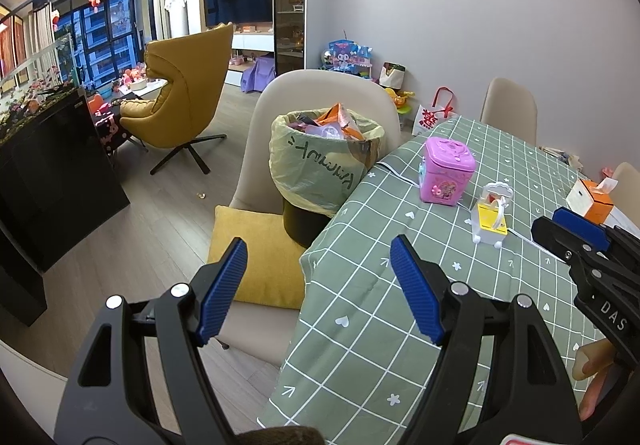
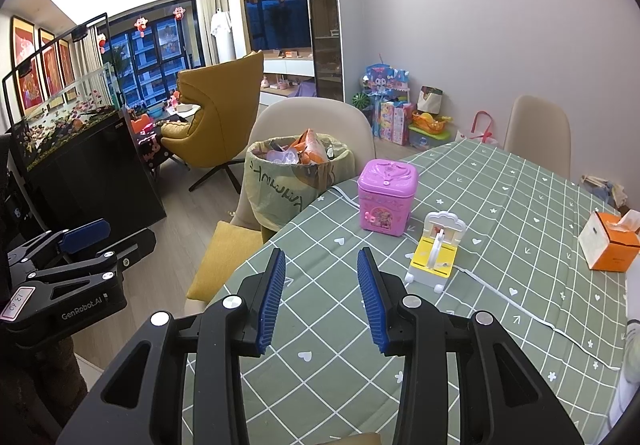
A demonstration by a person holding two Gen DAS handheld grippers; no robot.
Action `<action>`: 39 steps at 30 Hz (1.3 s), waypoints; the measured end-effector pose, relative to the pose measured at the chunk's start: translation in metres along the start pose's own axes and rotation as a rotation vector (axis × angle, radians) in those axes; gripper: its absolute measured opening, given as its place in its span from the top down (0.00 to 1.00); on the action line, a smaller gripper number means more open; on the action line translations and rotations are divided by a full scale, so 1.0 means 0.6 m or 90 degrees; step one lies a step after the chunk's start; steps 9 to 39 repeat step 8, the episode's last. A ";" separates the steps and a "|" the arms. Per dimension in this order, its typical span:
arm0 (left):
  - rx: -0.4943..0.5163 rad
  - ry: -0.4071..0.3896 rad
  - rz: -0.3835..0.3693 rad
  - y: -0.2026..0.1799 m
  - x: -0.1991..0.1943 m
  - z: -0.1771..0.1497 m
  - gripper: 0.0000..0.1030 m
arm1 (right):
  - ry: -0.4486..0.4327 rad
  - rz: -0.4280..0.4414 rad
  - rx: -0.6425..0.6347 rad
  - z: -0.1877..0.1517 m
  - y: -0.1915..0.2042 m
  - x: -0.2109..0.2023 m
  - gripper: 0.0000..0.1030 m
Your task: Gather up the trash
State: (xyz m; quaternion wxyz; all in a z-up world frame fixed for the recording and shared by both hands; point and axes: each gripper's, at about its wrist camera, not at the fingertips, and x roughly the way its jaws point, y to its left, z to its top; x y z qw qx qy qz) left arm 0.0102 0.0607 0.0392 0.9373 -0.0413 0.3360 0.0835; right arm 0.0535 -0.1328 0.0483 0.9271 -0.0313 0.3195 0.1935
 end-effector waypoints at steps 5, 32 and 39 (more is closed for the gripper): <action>0.005 0.034 -0.019 -0.008 0.023 -0.002 0.32 | 0.009 -0.007 0.002 0.000 -0.004 0.007 0.65; 0.017 0.074 -0.042 -0.019 0.062 0.000 0.32 | 0.024 -0.025 0.007 -0.006 -0.029 0.023 0.65; 0.017 0.074 -0.042 -0.019 0.062 0.000 0.32 | 0.024 -0.025 0.007 -0.006 -0.029 0.023 0.65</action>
